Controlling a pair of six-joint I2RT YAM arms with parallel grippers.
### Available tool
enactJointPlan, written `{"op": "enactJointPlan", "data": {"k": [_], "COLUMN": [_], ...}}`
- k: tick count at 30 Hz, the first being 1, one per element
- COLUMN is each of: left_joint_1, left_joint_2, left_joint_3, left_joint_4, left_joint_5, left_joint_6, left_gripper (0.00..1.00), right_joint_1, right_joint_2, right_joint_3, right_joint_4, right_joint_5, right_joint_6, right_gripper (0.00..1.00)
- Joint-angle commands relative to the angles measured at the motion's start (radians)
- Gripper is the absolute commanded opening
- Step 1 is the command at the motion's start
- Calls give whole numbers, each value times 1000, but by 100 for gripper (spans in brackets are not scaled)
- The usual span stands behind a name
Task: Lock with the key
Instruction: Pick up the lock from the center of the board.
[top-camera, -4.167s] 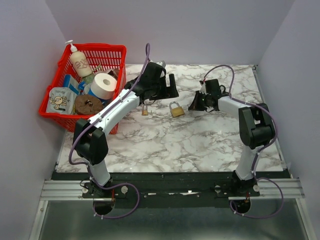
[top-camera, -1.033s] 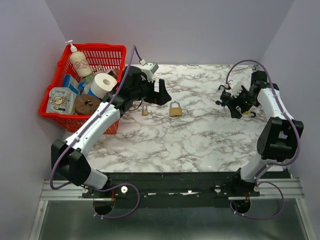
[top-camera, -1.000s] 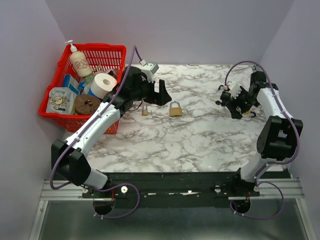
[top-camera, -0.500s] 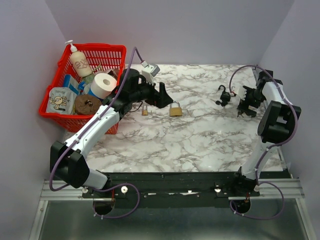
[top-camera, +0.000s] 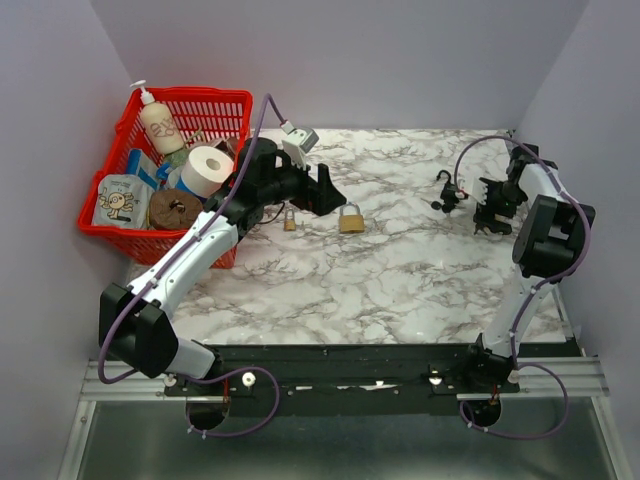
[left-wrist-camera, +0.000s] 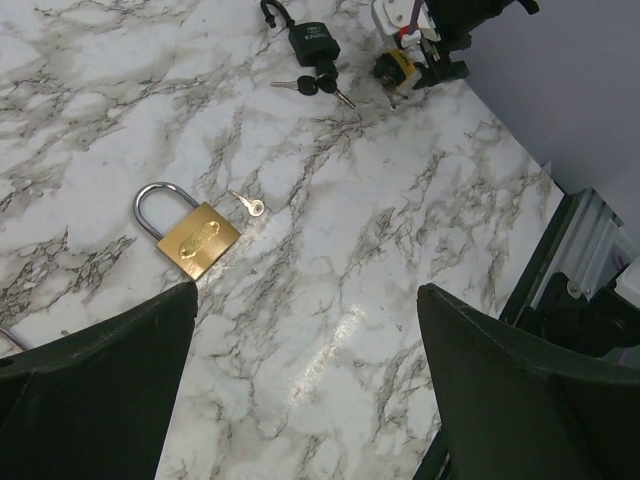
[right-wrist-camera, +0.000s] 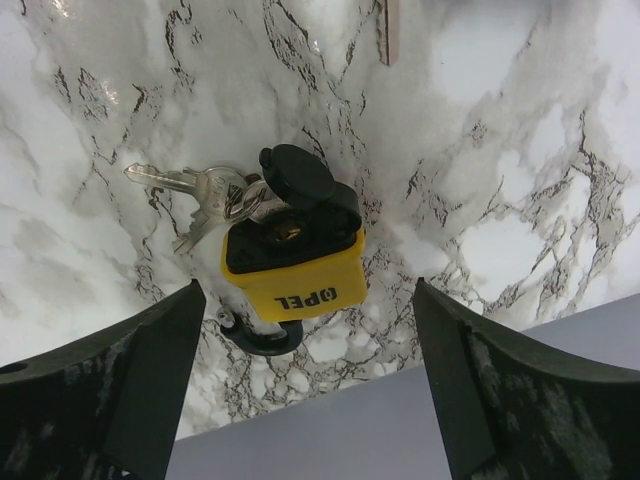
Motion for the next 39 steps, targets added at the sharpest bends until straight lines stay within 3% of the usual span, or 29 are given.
{"op": "enactJointPlan", "data": {"k": [1, 7, 12, 17, 24, 29, 33, 37, 39], "left_joint_1": [10, 18, 28, 30, 33, 51, 94, 128, 139], "left_joint_2": [-22, -31, -27, -31, -41, -24, -24, -53, -80], "left_joint_3": [-7, -21, -21, -24, -27, 38, 83, 63, 19], "left_joint_4": [41, 58, 56, 58, 61, -47, -97, -45, 55], "left_joint_5": [20, 16, 7, 5, -9, 10, 82, 177, 233], "left_joint_6": [-18, -30, -50, -59, -71, -74, -59, -60, -94], "left_gripper": [99, 99, 99, 99, 99, 99, 99, 99, 99], "right_joint_1": [-1, 1, 1, 4, 7, -2, -8, -5, -4], "right_joint_2": [32, 48, 74, 68, 26, -56, -149, -230, -263], "right_joint_3": [6, 15, 46, 74, 77, 181, 284, 347, 348], "right_joint_4": [15, -4, -42, -70, -111, -266, -366, -470, -469], "right_joint_5": [11, -3, -17, -58, -90, -268, -446, -747, -866], "right_joint_6": [-36, -46, -65, -56, 27, 196, 424, 619, 764], "right_gripper": [91, 85, 72, 69, 33, 23, 12, 7, 6]}}
